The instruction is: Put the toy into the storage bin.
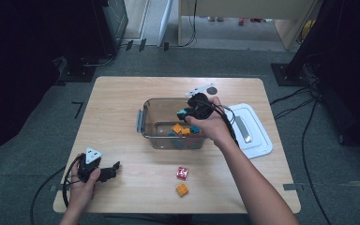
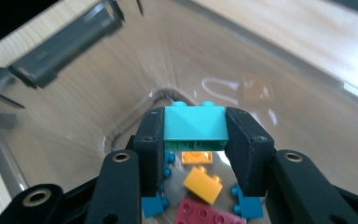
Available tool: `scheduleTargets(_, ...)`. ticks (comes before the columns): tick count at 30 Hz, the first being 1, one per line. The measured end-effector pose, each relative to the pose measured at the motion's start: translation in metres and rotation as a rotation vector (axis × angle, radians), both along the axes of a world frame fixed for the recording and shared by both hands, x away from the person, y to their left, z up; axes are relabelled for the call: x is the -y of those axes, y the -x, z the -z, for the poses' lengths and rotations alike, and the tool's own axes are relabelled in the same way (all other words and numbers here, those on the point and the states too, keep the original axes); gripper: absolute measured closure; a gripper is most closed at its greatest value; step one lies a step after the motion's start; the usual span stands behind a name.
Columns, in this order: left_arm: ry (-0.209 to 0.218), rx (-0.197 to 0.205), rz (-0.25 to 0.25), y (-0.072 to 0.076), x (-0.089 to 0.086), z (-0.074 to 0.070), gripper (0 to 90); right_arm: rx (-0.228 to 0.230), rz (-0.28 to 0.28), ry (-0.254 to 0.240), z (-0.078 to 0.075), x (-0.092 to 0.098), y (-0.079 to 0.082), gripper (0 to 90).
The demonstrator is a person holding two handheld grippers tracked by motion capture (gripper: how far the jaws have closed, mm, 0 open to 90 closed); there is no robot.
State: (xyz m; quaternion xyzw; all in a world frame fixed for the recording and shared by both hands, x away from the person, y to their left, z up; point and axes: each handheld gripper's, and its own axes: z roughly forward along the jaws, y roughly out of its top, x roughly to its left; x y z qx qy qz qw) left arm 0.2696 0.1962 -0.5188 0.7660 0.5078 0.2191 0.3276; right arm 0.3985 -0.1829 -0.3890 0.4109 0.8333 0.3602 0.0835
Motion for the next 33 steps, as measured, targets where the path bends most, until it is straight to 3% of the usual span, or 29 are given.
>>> scheduleTargets(5,0.0,0.0,0.001,0.0,0.0,0.0,9.1,-0.064,0.012,0.017,0.004,0.0,-0.003,58.1)
scheduleTargets(10,0.0,0.0,0.001,0.0,0.0,0.0,9.1,-0.067,0.008,-0.003,0.003,0.0,-0.003,48.9)
scheduleTargets(22,-0.002,0.0,0.002,0.0,0.0,0.0,9.1,0.04,-0.071,-0.072,-0.011,0.006,0.02,28.6)
scheduleTargets(33,0.0,0.001,0.001,0.0,0.0,0.0,9.0,0.199,-0.14,-0.157,-0.027,0.023,0.07,26.5)
